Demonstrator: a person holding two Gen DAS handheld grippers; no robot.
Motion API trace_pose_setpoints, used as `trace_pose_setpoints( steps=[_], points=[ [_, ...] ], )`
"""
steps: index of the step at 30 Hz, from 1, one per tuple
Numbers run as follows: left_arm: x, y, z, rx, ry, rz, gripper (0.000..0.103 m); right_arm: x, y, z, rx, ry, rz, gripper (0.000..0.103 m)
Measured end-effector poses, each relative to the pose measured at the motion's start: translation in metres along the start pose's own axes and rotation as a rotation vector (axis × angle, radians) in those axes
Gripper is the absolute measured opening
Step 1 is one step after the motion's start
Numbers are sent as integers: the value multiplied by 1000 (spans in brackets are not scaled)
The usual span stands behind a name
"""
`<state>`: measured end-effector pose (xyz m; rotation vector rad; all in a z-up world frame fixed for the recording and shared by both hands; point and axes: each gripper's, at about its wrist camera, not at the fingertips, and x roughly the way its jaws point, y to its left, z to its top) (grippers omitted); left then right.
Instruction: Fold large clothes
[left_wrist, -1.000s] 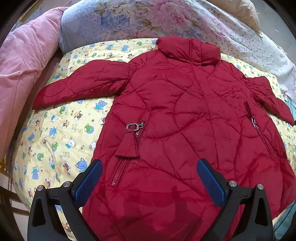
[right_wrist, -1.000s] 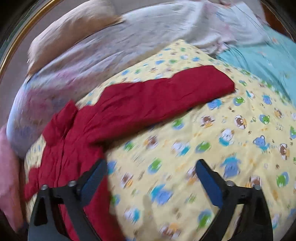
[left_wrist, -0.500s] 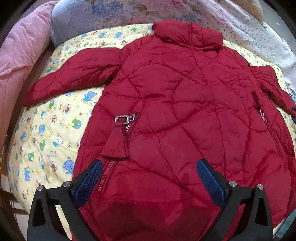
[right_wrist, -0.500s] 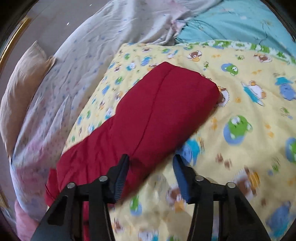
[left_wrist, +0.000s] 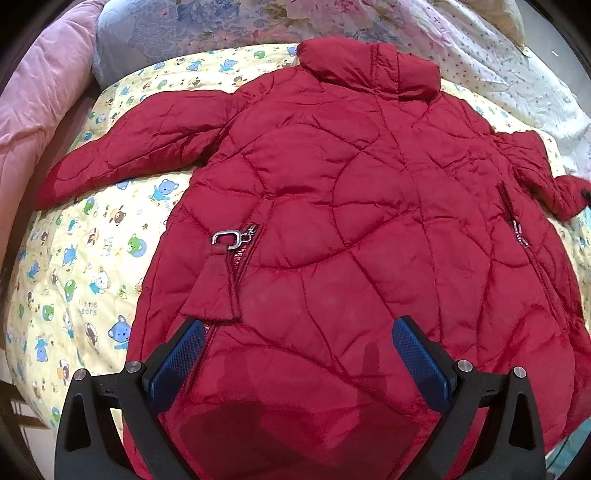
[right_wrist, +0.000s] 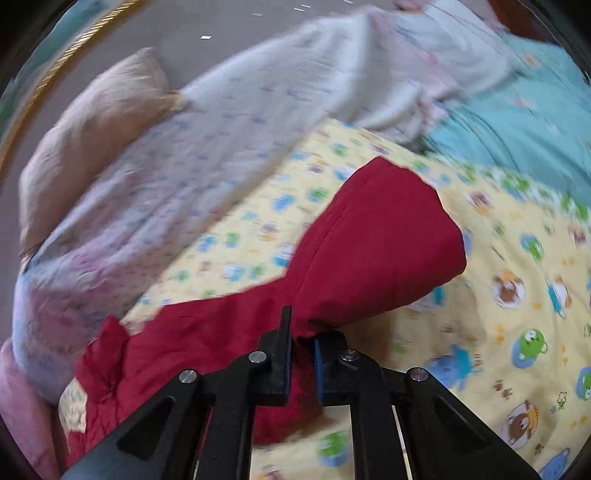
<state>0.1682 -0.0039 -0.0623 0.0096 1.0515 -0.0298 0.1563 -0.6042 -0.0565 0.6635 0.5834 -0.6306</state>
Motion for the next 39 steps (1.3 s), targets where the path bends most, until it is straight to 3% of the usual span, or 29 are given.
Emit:
trace_pose_setpoints(
  steps=[9, 13, 22, 31, 36, 39],
  points=[
    [-14, 8, 3, -28, -31, -70, 102, -9, 124, -29, -266, 89, 227, 8],
    [-18, 18, 7, -57, -32, -99, 102, -3, 187, -61, -412, 155, 302, 8],
    [-22, 52, 28, -133, -71, -172, 102, 16, 290, -142, -689, 302, 414, 7],
    [2, 77, 48, -207, -42, -291, 102, 35, 323, -201, -786, 407, 463, 7],
    [21, 84, 72, -238, -71, -342, 102, 41, 341, -229, -855, 445, 496, 7],
    [46, 93, 96, -284, -48, -449, 102, 41, 353, -252, -939, 442, 525, 7]
  ],
)
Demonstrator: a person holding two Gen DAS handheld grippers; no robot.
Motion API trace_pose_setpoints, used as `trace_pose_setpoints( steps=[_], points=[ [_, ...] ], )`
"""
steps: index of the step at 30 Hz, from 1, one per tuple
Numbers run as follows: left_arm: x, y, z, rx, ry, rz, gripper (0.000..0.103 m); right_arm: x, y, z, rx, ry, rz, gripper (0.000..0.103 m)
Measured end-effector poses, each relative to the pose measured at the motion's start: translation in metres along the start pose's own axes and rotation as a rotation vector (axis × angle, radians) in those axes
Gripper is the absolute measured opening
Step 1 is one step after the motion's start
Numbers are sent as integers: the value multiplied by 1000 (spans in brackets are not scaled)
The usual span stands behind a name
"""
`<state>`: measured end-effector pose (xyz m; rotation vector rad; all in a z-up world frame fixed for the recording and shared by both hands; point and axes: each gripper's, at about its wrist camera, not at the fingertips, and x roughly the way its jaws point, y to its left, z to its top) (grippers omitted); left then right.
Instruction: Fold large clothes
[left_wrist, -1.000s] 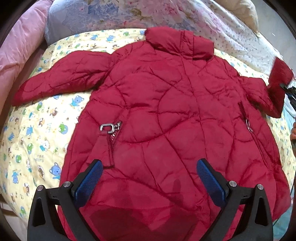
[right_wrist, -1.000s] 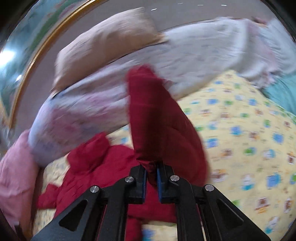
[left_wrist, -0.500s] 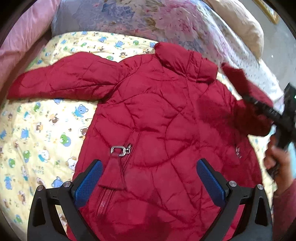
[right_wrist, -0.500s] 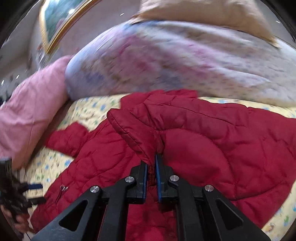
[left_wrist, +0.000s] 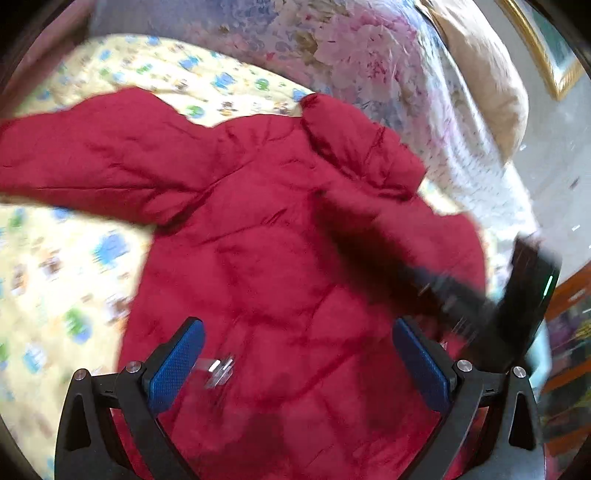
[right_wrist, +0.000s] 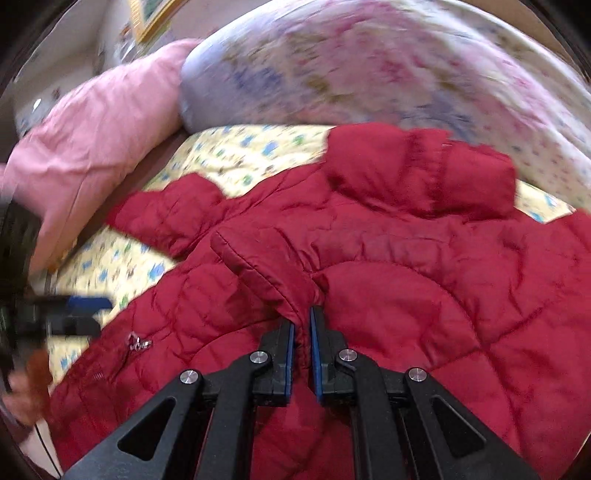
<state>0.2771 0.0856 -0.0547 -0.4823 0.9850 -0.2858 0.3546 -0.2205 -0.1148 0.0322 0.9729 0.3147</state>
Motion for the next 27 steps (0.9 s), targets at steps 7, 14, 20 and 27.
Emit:
trace_pose_setpoints(
  steps=[7, 14, 20, 27],
  points=[
    [63, 37, 61, -171, 118, -165, 101, 18, 39, -7, -199, 0, -76, 8],
    [130, 40, 92, -140, 235, -190, 35, 23, 33, -5, -165, 11, -37, 12],
    [136, 40, 102, -55, 175, -113, 12, 10, 12, -9, -52, 50, -2, 37],
    [126, 45, 118, 152, 86, 113, 14, -47, -54, -18, 210, -38, -123, 43]
  ],
)
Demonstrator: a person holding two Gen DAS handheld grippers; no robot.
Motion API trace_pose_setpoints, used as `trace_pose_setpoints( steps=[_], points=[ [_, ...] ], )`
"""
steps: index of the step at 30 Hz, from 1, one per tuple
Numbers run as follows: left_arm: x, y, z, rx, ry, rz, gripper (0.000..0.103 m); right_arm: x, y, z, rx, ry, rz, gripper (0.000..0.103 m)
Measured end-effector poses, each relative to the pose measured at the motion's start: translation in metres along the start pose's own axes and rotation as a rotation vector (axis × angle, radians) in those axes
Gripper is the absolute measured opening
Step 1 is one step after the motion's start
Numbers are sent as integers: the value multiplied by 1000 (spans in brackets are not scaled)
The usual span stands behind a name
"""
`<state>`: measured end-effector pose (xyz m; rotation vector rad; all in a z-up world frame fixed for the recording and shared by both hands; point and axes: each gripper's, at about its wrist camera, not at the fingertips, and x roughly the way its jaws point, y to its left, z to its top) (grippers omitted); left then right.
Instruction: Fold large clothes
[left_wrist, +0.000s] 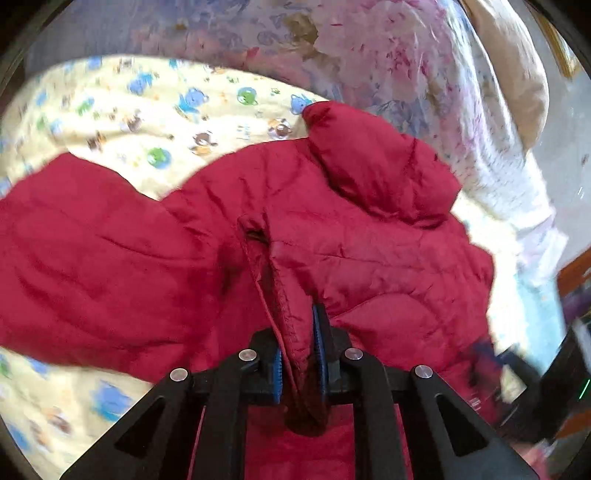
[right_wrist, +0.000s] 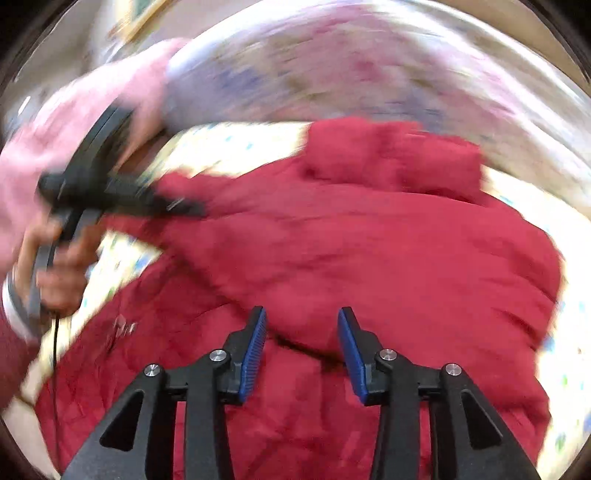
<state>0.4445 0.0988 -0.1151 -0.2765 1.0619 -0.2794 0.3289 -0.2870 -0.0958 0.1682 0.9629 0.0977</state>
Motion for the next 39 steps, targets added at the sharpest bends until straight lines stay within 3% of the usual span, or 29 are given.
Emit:
trace_pose_setpoints(
  steps=[2, 5, 8, 10, 13, 17, 24, 28, 31, 34, 39],
  points=[
    [8, -1, -2, 29, 12, 38, 17, -3, -40, 7, 124, -4, -80, 52],
    [12, -5, -6, 77, 19, 114, 24, 15, -82, 10, 217, 78, -136, 52],
    [4, -10, -3, 85, -32, 204, 41, 37, -100, 0, 238, 160, -160, 51],
    [-16, -21, -2, 82, -100, 240, 42, 43, -95, -6, 207, 163, -183, 51],
    [-38, -34, -4, 62, -163, 133, 42, 48, -88, -7, 187, 165, -206, 56],
    [-26, -60, -8, 105, -129, 26, 47, 59, -85, -4, 166, 164, -218, 63],
    [57, -65, -9, 102, 21, 145, 55, 43, -78, -1, 167, 167, -243, 62],
    [84, -65, -4, 86, 26, 163, 55, 31, -41, 16, 78, 97, -231, 63],
    [94, -73, -2, 107, 28, 205, 56, 53, -26, 22, 64, 144, -184, 62],
    [93, -72, -3, 112, 31, 208, 56, 85, -29, 17, 59, 220, -223, 63],
    [93, -75, -9, 140, 8, 225, 57, 100, -39, 10, 99, 210, -201, 63]
  ],
)
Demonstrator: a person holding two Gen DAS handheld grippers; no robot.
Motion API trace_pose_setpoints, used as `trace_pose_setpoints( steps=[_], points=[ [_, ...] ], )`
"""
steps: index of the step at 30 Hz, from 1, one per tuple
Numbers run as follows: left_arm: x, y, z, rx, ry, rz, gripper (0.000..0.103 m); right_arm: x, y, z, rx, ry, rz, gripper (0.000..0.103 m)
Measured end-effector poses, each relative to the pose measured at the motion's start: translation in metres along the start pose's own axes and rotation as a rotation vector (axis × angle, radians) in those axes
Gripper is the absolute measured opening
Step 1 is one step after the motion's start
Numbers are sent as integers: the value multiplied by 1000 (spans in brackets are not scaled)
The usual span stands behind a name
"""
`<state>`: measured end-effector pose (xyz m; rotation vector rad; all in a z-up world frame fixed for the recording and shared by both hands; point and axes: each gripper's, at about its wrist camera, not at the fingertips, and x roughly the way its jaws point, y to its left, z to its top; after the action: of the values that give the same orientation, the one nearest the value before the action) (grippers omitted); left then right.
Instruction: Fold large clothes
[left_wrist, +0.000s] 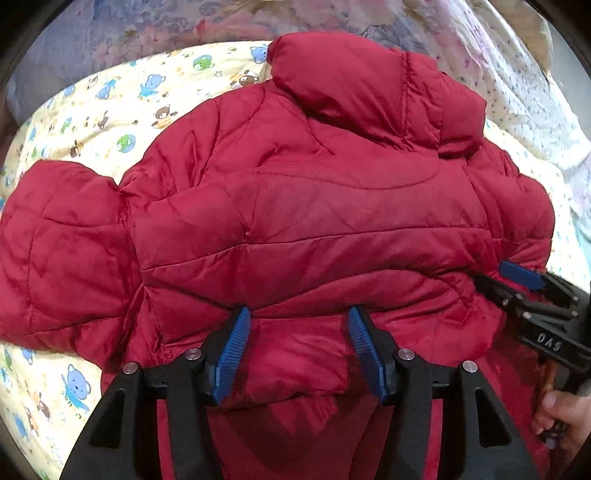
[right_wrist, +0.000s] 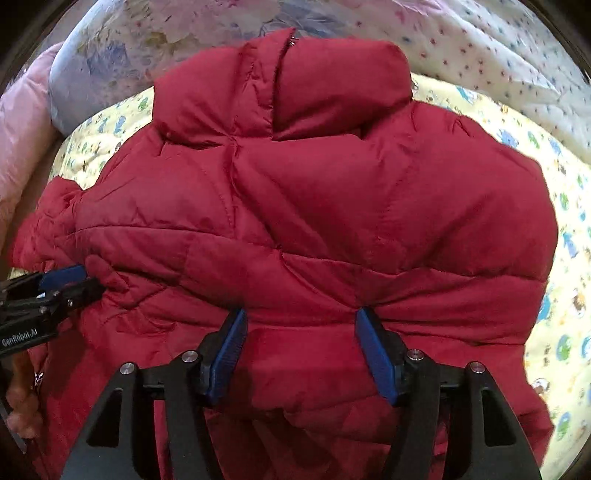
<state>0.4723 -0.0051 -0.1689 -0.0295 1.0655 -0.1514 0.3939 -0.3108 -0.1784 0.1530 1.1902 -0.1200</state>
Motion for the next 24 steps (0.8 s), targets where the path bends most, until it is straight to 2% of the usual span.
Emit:
trace_pose_setpoints(
  steps=[3, 6, 11, 15, 24],
  points=[
    [-9, 2, -5, -13, -4, -3, 57, 1, 2, -1, -10, -6, -10, 63],
    [-17, 9, -10, -45, -9, -45, 57, 2, 0, 1, -3, -6, -1, 63],
    [-40, 9, -22, -41, -11, -57, 58, -4, -1, -5, 7, -17, 1, 64],
    [-66, 31, -34, -127, -28, -135, 58, -19, -3, -8, 22, -37, 16, 64],
    [-119, 90, -75, -262, -103, -134, 65, -65, -1, -28, 31, -97, 58, 64]
  ],
)
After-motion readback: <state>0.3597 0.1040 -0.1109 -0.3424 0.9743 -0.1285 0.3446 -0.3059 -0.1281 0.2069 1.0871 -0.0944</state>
